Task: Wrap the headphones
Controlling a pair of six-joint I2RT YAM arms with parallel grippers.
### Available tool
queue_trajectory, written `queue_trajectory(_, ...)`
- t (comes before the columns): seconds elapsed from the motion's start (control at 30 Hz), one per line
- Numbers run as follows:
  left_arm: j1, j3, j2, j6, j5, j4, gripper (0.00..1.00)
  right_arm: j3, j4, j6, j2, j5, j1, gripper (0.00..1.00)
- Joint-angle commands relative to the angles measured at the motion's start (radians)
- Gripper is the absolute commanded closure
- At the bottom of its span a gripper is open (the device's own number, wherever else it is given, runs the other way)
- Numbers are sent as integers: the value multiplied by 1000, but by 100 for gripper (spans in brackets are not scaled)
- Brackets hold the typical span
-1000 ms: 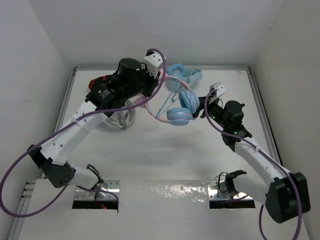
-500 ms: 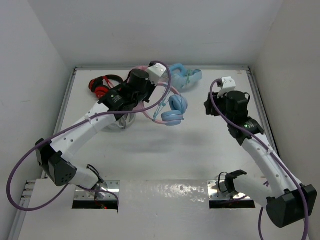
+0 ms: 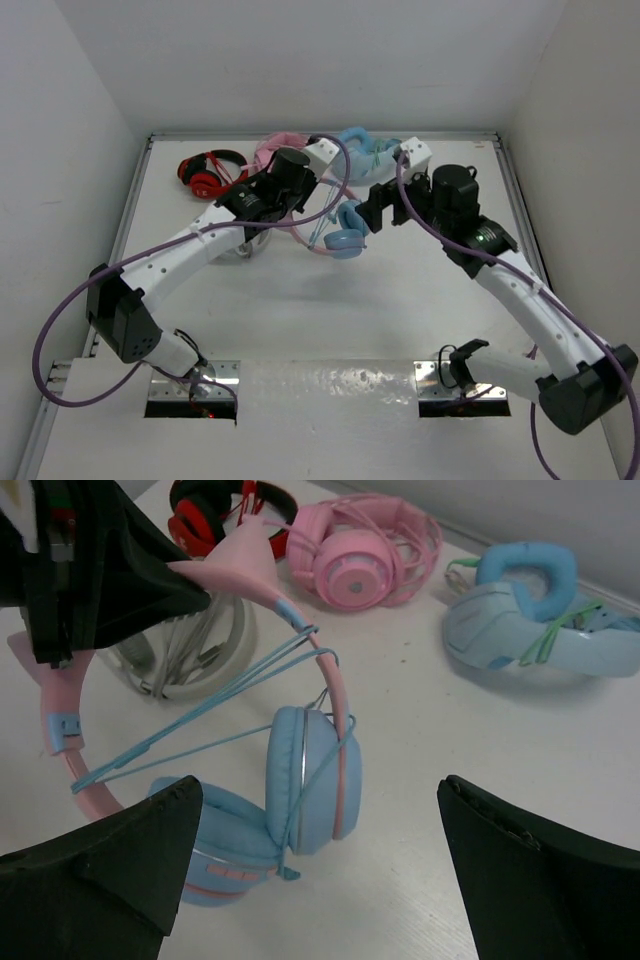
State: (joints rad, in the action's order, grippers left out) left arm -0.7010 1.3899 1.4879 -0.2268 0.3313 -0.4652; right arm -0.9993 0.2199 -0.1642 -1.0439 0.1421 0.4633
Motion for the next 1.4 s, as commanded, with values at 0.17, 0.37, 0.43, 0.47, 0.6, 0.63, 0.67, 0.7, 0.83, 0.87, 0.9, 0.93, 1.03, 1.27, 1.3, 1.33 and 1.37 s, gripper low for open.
queue_trajectory(0.17,1,9,-20,47,-14,140,100,-62,-60,-67,-177,90,24,1)
queue_trajectory(0.37,1,1,-9,55,-18,166,100,-87,-63,-74,-295,27,40,1)
queue_trajectory(0.43,1,1,-5,52,-20,174,100,-84,-54,-69,-338,18,43,1)
queue_trajectory(0.47,1,1,-3,49,-18,181,100,-78,-53,-69,-349,2,41,2)
queue_trajectory(0.6,1,4,0,37,-18,198,100,-36,-89,-80,-395,-71,41,32)
queue_trajectory(0.63,1,8,2,35,-20,197,100,-36,-94,-87,-403,-79,41,43)
queue_trajectory(0.67,1,8,5,35,-20,198,100,-38,-97,-101,-407,-91,41,57)
queue_trajectory(0.7,1,8,9,34,-21,197,100,-39,-96,-107,-413,-107,41,85)
queue_trajectory(0.83,1,0,25,17,-29,186,100,-62,-71,-120,-415,-197,41,100)
queue_trajectory(0.87,1,1,37,15,-31,178,100,-68,-57,-118,-413,-206,41,100)
queue_trajectory(0.9,1,3,41,14,-32,171,95,-81,-30,-117,-412,-214,41,100)
queue_trajectory(0.93,1,3,49,14,-35,163,88,-85,-15,-112,-410,-220,41,100)
queue_trajectory(1.03,1,6,64,14,-58,135,52,-94,35,-104,-397,-249,41,100)
queue_trajectory(1.27,1,50,54,38,-109,74,6,-48,79,-112,-357,-303,29,100)
queue_trajectory(1.3,1,58,48,40,-109,69,5,-36,87,-116,-355,-294,20,100)
queue_trajectory(1.33,1,61,35,41,-109,63,4,-27,88,-126,-354,-286,-6,100)
queue_trajectory(1.37,1,61,28,41,-107,59,4,-7,91,-132,-351,-277,-21,100)
